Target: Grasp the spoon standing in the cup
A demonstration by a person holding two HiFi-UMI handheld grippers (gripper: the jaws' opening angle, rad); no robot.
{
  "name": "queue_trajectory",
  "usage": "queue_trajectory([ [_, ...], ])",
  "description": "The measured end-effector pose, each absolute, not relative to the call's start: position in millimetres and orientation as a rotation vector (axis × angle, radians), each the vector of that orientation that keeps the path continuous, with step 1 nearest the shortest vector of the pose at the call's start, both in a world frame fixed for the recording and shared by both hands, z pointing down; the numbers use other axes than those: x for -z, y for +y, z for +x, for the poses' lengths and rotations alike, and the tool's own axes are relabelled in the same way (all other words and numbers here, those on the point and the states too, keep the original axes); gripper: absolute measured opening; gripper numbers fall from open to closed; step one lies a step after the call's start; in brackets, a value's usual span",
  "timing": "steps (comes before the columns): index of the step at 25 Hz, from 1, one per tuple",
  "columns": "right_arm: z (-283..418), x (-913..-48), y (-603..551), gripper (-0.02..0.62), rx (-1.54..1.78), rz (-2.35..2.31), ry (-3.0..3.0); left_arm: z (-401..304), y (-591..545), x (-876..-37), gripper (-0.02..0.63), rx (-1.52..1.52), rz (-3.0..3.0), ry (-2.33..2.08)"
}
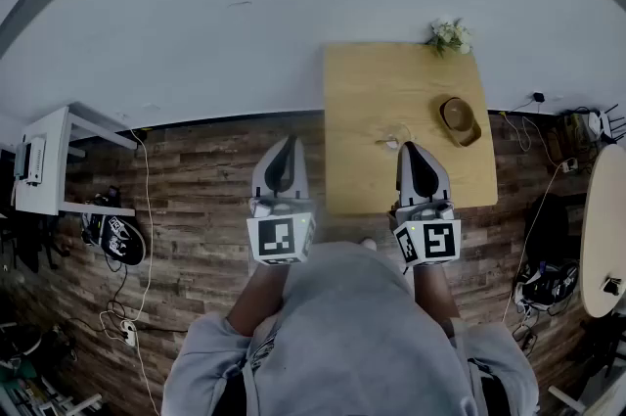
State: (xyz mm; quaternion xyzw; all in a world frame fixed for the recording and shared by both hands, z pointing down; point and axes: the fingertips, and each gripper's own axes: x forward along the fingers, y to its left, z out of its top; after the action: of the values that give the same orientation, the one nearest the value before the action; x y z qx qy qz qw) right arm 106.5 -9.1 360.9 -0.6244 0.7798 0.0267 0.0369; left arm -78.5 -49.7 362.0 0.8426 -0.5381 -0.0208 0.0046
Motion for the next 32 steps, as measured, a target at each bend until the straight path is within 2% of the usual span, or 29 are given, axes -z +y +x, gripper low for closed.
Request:
queue_trajectory([
  [19,129.5,-375.4,12.6,-0.002,-0.034,-1.949,2.369,-61.8,-28.0,-367.8,0.002,-0.004,2.638,-1.693],
  [32,161.7,-401.4,16.7,-0.002,-0.026,-1.943,2.533,-16.9,-4.1,-380.4,0.000,-0.066,2.588,-1.740],
])
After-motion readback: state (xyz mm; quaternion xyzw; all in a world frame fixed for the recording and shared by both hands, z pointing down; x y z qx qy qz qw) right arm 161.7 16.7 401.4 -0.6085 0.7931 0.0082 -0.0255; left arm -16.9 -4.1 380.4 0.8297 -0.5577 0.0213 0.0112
